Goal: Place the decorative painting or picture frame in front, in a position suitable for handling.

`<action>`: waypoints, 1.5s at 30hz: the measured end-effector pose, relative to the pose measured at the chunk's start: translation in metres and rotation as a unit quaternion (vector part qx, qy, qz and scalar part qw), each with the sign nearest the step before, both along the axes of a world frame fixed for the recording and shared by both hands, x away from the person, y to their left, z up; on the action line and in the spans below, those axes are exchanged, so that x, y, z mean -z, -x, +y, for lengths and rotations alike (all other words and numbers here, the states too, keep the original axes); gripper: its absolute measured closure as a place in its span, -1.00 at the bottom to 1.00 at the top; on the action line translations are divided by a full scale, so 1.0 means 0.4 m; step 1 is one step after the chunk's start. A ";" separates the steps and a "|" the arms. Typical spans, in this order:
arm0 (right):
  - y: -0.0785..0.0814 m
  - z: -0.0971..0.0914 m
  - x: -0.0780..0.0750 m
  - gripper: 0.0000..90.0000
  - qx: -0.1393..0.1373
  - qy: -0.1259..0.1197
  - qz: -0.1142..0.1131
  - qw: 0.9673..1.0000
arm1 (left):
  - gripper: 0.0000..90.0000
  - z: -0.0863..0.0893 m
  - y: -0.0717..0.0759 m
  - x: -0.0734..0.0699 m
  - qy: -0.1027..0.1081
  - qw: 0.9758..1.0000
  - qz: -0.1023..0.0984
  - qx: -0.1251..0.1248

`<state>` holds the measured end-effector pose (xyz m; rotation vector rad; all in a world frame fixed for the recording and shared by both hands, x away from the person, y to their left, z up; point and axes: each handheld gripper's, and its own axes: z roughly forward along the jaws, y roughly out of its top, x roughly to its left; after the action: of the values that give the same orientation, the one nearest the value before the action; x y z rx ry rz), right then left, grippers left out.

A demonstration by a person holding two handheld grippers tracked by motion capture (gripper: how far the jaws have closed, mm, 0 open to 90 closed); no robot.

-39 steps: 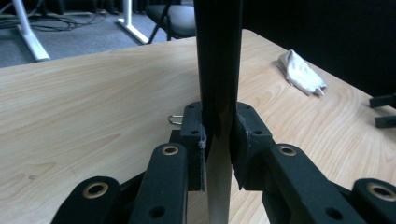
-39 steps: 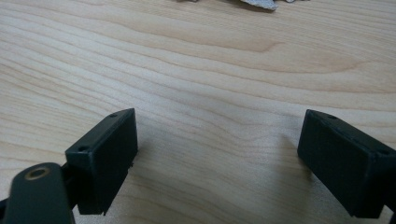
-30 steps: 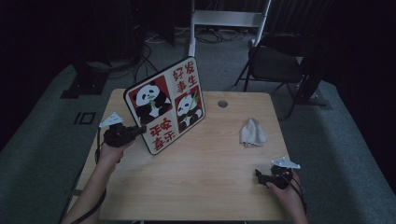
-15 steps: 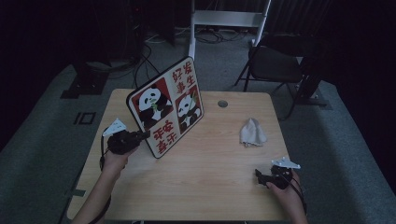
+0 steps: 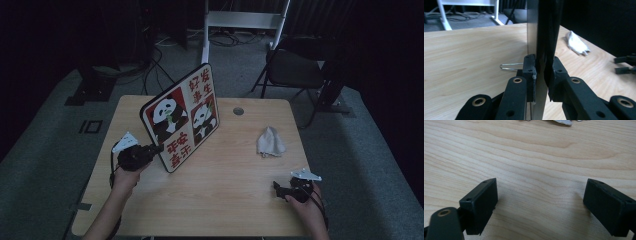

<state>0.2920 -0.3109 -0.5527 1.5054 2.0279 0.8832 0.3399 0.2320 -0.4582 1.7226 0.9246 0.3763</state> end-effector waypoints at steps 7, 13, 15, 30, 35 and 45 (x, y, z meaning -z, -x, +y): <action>0.000 0.000 0.000 -0.74 0.000 0.000 0.000 1.000 | 0.77 -0.013 0.017 0.003 0.012 1.000 0.013 -0.004; 0.000 0.000 0.000 -0.74 0.000 0.000 0.000 1.000 | 0.77 -0.023 0.033 0.003 0.013 1.000 0.014 -0.004; 0.000 0.000 0.000 -0.74 0.000 0.000 0.000 1.000 | 0.76 -0.030 0.041 0.003 0.013 1.000 0.014 -0.004; 0.000 0.000 0.000 -0.74 0.000 0.000 0.000 1.000 | 0.76 -0.084 0.120 0.002 0.002 1.000 0.005 0.013; 0.000 0.000 0.000 -0.74 0.000 0.001 -0.001 1.000 | 0.77 -0.095 0.140 0.000 -0.002 1.000 0.006 0.016; 0.000 0.000 0.000 -0.74 0.000 0.000 -0.001 1.000 | 0.77 -0.112 0.177 0.007 0.013 1.000 0.013 0.024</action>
<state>0.2921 -0.3109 -0.5528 1.5040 2.0262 0.8837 0.2690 0.1872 -0.4610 1.7255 0.9025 0.3096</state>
